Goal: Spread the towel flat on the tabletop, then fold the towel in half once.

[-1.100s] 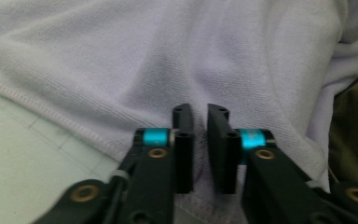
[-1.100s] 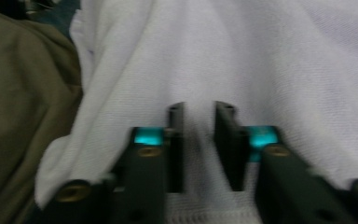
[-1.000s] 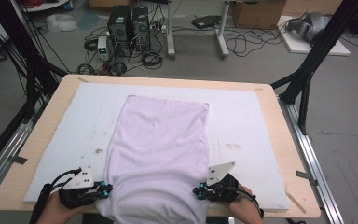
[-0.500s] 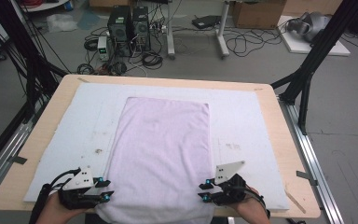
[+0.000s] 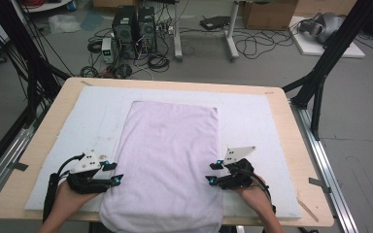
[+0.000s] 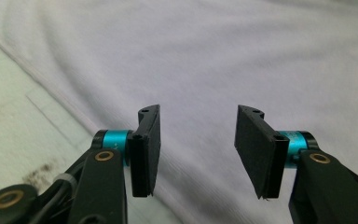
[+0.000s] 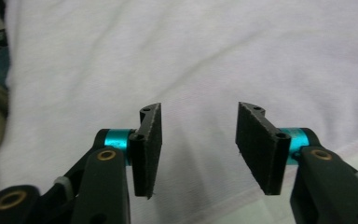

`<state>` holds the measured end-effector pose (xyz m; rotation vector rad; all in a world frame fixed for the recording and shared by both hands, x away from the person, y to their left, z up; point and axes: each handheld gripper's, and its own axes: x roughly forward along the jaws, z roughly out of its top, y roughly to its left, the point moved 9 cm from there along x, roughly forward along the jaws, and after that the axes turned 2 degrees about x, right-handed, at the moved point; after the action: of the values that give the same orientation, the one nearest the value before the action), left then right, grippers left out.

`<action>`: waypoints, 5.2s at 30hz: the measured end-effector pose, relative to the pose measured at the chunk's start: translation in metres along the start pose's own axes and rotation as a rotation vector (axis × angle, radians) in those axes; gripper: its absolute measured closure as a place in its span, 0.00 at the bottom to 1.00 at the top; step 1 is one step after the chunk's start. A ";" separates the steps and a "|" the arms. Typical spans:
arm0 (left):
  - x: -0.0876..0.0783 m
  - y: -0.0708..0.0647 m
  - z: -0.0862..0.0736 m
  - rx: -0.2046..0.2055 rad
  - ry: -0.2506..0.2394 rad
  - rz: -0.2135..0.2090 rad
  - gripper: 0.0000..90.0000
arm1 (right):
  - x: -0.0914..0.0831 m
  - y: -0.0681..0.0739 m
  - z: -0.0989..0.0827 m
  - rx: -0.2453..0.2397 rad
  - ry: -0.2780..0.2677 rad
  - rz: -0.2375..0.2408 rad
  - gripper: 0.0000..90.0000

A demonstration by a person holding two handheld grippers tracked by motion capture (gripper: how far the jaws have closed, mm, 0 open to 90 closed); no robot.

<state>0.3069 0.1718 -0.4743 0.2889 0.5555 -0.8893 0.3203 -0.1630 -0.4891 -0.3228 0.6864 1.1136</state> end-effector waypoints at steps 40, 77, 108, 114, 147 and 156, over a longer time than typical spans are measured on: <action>0.039 0.019 0.021 -0.015 -0.009 0.017 0.43 | 0.003 -0.038 0.021 0.046 -0.043 -0.084 0.33; 0.074 0.150 0.085 -0.096 0.060 0.150 0.61 | 0.008 -0.166 0.088 0.139 0.047 -0.202 0.37; 0.108 0.178 0.073 -0.150 0.114 0.178 0.94 | 0.040 -0.201 0.065 0.204 0.082 -0.205 0.95; 0.069 0.160 0.093 -0.101 0.015 0.150 0.94 | 0.008 -0.178 0.086 0.157 0.011 -0.170 0.95; 0.052 0.097 0.019 -0.137 0.061 0.084 0.61 | 0.021 -0.100 0.025 0.190 0.039 -0.053 0.58; 0.039 0.095 0.029 -0.097 0.002 0.095 0.96 | 0.011 -0.091 0.037 0.127 0.034 -0.049 0.90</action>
<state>0.4122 0.1905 -0.4714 0.2262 0.5799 -0.7679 0.4185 -0.1729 -0.4772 -0.2492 0.7716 1.0146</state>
